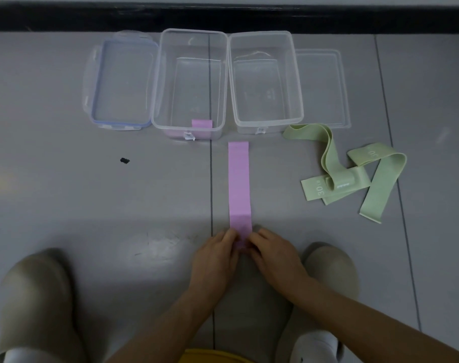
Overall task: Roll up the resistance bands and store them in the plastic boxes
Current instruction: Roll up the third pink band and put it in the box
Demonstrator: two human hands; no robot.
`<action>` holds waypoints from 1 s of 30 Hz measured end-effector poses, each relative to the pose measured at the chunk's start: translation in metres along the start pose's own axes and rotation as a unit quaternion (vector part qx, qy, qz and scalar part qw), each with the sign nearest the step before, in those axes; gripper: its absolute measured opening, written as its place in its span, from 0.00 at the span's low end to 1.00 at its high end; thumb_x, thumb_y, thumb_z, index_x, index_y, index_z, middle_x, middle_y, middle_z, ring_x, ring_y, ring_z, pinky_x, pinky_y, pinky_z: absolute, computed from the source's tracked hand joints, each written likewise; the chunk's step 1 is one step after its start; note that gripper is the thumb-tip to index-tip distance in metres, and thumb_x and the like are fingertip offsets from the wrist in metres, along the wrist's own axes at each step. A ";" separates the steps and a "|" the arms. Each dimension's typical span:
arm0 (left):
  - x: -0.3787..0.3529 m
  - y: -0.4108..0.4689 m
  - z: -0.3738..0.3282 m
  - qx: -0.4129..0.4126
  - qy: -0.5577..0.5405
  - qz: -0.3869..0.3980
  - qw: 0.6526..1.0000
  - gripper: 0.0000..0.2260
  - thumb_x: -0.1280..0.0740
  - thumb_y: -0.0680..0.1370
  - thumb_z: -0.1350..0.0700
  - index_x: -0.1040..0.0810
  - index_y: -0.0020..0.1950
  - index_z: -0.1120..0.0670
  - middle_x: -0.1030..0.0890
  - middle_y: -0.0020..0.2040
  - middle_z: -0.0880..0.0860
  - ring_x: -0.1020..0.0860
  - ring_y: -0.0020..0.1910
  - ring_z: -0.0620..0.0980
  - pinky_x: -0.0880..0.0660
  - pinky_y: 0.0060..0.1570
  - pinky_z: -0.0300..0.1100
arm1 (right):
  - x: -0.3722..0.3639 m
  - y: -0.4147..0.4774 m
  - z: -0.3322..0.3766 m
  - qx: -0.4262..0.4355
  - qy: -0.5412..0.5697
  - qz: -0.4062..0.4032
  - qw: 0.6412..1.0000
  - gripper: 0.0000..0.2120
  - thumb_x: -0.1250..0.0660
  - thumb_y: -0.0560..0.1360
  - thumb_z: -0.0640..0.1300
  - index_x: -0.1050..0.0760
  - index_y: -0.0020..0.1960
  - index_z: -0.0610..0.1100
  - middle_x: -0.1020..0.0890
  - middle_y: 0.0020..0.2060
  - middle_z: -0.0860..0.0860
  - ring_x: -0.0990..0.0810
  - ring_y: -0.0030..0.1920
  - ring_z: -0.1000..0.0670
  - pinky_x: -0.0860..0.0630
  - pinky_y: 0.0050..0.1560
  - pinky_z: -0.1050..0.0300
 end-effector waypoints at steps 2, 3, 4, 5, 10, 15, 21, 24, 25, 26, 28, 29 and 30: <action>-0.001 0.002 -0.001 0.006 0.000 0.001 1.000 0.04 0.35 0.76 0.49 0.26 0.47 0.47 0.21 0.43 0.47 0.23 0.40 0.49 0.26 0.37 0.44 | -0.001 -0.001 -0.001 0.006 -0.025 0.001 1.000 0.10 0.41 0.79 0.54 0.24 0.51 0.50 0.23 0.45 0.51 0.24 0.42 0.49 0.25 0.37 0.51; -0.002 0.001 0.000 0.006 0.000 0.003 1.000 0.03 0.35 0.76 0.49 0.25 0.46 0.47 0.22 0.44 0.47 0.23 0.40 0.50 0.26 0.37 0.44 | 0.000 -0.001 -0.002 0.010 -0.033 -0.003 0.999 0.12 0.42 0.79 0.55 0.24 0.51 0.50 0.24 0.44 0.51 0.24 0.41 0.50 0.25 0.35 0.52; -0.003 0.001 0.001 0.007 -0.005 0.004 1.000 0.03 0.34 0.76 0.49 0.24 0.46 0.47 0.22 0.44 0.48 0.23 0.41 0.50 0.25 0.38 0.44 | 0.001 -0.002 -0.002 0.016 -0.039 -0.006 0.999 0.12 0.42 0.79 0.56 0.24 0.50 0.51 0.24 0.43 0.52 0.24 0.41 0.50 0.25 0.34 0.53; -0.004 0.000 0.002 0.007 -0.014 0.002 1.000 0.03 0.33 0.76 0.50 0.23 0.46 0.48 0.22 0.44 0.48 0.23 0.41 0.50 0.26 0.39 0.44 | 0.002 -0.002 -0.003 0.024 -0.046 -0.004 0.999 0.11 0.41 0.78 0.56 0.24 0.50 0.51 0.24 0.43 0.52 0.25 0.40 0.50 0.25 0.34 0.53; -0.008 -0.006 0.007 -0.010 -0.026 -0.010 1.000 0.04 0.33 0.77 0.51 0.22 0.47 0.50 0.23 0.45 0.49 0.24 0.41 0.49 0.26 0.39 0.43 | 0.003 0.001 -0.001 0.041 -0.064 0.021 0.997 0.09 0.38 0.78 0.55 0.26 0.50 0.50 0.24 0.45 0.51 0.24 0.41 0.50 0.24 0.34 0.53; -0.007 -0.004 0.008 -0.061 0.009 -0.021 0.998 0.06 0.35 0.78 0.50 0.21 0.50 0.50 0.24 0.47 0.49 0.25 0.42 0.48 0.28 0.38 0.41 | 0.004 0.004 0.000 0.015 -0.036 0.029 0.999 0.11 0.39 0.80 0.56 0.25 0.51 0.49 0.24 0.47 0.52 0.24 0.45 0.50 0.23 0.41 0.51; 0.003 0.007 0.006 -0.094 0.020 -0.018 0.995 0.09 0.35 0.78 0.46 0.21 0.45 0.50 0.23 0.43 0.48 0.24 0.40 0.49 0.29 0.37 0.42 | 0.005 0.017 -0.002 -0.027 -0.025 0.048 0.998 0.10 0.38 0.78 0.57 0.25 0.50 0.51 0.22 0.48 0.53 0.23 0.48 0.50 0.23 0.48 0.51; 0.007 0.011 0.003 -0.094 0.032 -0.012 0.995 0.08 0.35 0.77 0.45 0.24 0.43 0.49 0.23 0.41 0.48 0.23 0.39 0.50 0.30 0.34 0.43 | 0.009 0.021 -0.001 -0.038 -0.001 0.059 0.998 0.08 0.36 0.78 0.56 0.25 0.50 0.52 0.21 0.48 0.54 0.23 0.48 0.51 0.24 0.48 0.52; 0.009 0.011 0.001 -0.089 0.035 -0.010 0.995 0.07 0.34 0.77 0.46 0.25 0.43 0.48 0.22 0.41 0.48 0.23 0.39 0.50 0.31 0.33 0.43 | 0.009 0.020 -0.001 -0.032 0.002 0.052 0.998 0.07 0.36 0.78 0.55 0.26 0.50 0.52 0.21 0.48 0.54 0.23 0.48 0.50 0.23 0.48 0.51; 0.010 0.012 0.000 -0.082 0.040 -0.008 0.996 0.06 0.33 0.77 0.47 0.26 0.45 0.48 0.22 0.41 0.48 0.23 0.39 0.50 0.32 0.33 0.42 | 0.009 0.019 0.000 -0.024 0.002 0.045 0.999 0.05 0.36 0.78 0.53 0.27 0.51 0.53 0.21 0.48 0.54 0.22 0.48 0.50 0.23 0.47 0.49; 0.010 0.012 0.000 -0.067 0.058 -0.006 0.996 0.05 0.31 0.76 0.49 0.26 0.47 0.47 0.22 0.43 0.48 0.23 0.39 0.50 0.33 0.32 0.40 | 0.008 0.016 0.001 -0.008 -0.007 0.039 0.999 0.05 0.38 0.78 0.52 0.26 0.53 0.54 0.20 0.49 0.54 0.22 0.48 0.49 0.22 0.46 0.49; 0.009 0.013 0.000 -0.062 0.067 -0.006 0.996 0.04 0.31 0.76 0.50 0.25 0.48 0.47 0.22 0.44 0.48 0.22 0.39 0.50 0.32 0.32 0.40 | 0.009 0.015 0.001 0.001 -0.018 0.039 0.999 0.06 0.39 0.79 0.52 0.26 0.53 0.54 0.20 0.48 0.53 0.21 0.48 0.49 0.22 0.46 0.49; 0.008 0.013 0.000 -0.061 0.072 -0.004 0.996 0.05 0.30 0.76 0.50 0.24 0.49 0.47 0.22 0.45 0.48 0.22 0.39 0.50 0.31 0.32 0.40 | 0.009 0.015 0.001 0.013 -0.034 0.039 0.999 0.07 0.39 0.79 0.52 0.25 0.54 0.53 0.20 0.48 0.52 0.21 0.47 0.48 0.22 0.45 0.48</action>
Point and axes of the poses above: each hand's wrist, its own y-axis towards the middle knuckle, its own x-axis out of the back of the hand, z = x × y, the point moved 4 cm from there along y, towards the middle knuckle
